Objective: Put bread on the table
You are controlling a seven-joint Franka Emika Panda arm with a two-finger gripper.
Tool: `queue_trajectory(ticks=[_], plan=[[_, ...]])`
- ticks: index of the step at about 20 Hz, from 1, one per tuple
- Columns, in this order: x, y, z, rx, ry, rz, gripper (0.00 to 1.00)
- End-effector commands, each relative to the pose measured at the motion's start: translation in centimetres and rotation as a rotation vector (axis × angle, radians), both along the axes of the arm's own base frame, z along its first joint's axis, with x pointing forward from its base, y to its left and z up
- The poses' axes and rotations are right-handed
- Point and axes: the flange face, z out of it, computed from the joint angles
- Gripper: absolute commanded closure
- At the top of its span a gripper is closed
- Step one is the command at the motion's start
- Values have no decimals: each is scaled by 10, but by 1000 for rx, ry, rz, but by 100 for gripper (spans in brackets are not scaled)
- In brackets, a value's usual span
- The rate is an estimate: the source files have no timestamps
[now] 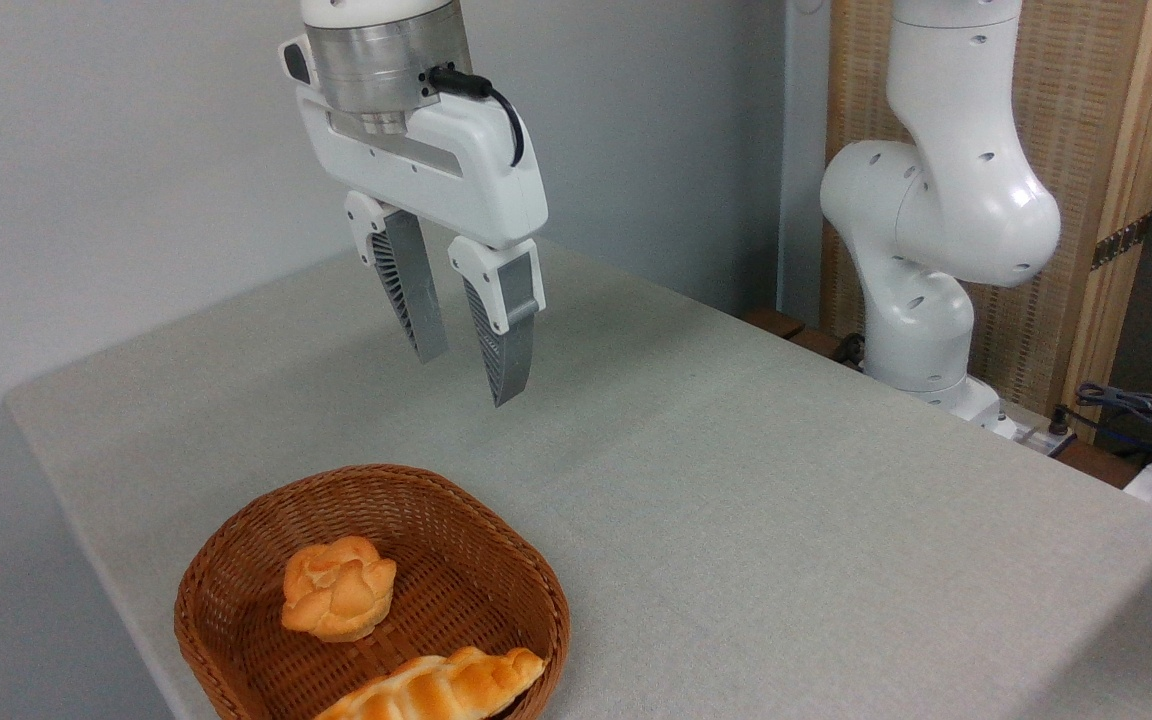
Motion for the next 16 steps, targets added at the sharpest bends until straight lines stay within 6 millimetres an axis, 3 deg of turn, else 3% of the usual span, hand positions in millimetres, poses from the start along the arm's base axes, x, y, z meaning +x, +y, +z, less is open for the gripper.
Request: queue_trajectory(ticks=[1,13,16], plan=[[-3,-2,3,-14,7,-14,0],[-2,-1,3,-17,4,-12,0],[6,-6,3,-31,-41,-14,0]])
